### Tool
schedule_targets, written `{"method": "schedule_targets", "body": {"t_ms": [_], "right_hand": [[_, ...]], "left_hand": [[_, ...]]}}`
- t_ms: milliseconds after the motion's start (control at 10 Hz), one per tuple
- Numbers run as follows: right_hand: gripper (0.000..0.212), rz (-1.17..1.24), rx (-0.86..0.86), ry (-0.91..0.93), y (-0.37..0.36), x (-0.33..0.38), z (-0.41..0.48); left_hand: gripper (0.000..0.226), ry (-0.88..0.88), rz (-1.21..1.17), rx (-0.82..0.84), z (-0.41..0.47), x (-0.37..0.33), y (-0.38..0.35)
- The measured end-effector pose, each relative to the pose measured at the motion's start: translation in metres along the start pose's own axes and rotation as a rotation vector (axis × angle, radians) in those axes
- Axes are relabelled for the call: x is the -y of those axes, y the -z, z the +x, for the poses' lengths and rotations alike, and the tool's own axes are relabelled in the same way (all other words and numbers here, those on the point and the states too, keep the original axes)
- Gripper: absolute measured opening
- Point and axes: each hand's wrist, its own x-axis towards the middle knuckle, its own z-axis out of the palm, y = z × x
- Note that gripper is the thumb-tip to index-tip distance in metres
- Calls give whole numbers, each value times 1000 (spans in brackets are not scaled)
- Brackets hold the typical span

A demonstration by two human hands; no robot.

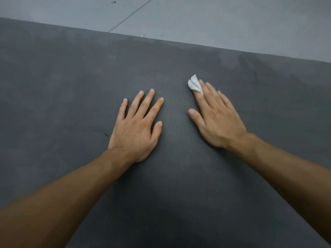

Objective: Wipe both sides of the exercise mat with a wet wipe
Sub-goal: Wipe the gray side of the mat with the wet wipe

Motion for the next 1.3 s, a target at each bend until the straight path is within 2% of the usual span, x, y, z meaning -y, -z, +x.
{"method": "schedule_targets", "body": {"t_ms": [200, 300, 400, 500, 600, 800, 1000, 1100, 1200, 1300], "right_hand": [[76, 22, -40, -285, 20, -70, 66], [83, 70, -9, -322, 27, -79, 83], [87, 133, -8, -188, 23, -53, 82], [87, 124, 16, 8, 18, -24, 59], [85, 52, 37, 100, 16, -21, 36], [88, 77, -100, -284, 21, -88, 48], [94, 192, -69, -371, 26, -82, 96], [94, 199, -28, -204, 24, -53, 108], [88, 180, 20, 23, 21, -23, 90], [83, 124, 68, 145, 22, -11, 54]], "left_hand": [[66, 2, 19, 12, 0, 1, 0], [66, 1, 23, 15, 1, 1, 0], [66, -2, 29, 13, 1, 1, 0], [66, -1, 33, 16, 1, 1, 1], [66, -2, 35, 16, 1, 2, 1], [67, -2, 41, 27, 2, 2, 0], [67, -8, 41, 35, 1, 3, 0], [67, -11, 43, 40, 1, 3, 1], [67, -10, 38, 37, 1, 2, 2], [68, -5, 31, 41, 1, 2, 2]]}}
